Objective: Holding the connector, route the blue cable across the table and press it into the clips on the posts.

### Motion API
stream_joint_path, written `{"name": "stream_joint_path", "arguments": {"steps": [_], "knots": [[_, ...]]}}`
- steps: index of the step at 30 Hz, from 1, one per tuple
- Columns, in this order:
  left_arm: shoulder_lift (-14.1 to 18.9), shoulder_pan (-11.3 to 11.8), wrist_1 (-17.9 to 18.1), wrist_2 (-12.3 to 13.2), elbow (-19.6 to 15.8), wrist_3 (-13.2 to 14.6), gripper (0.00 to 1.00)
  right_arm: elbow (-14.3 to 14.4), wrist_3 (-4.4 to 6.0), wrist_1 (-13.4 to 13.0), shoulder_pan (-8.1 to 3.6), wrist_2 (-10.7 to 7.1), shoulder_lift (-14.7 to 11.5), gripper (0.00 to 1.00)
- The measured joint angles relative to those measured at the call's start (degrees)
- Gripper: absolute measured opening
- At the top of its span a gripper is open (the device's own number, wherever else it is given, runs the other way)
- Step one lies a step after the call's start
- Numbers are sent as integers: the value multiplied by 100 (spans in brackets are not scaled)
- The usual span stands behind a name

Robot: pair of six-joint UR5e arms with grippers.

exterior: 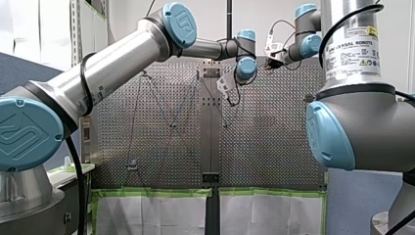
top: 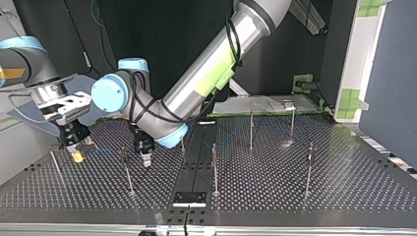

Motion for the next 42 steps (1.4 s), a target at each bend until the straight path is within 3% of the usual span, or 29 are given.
{"name": "stream_joint_path", "arguments": {"steps": [38,42], "knots": [[247,222,192,170,-198,146,100,0,0,0,3,0,1,0],[175,141,124,105,-124,88,100,-3,0,-1,-5,0,-4,0]]}}
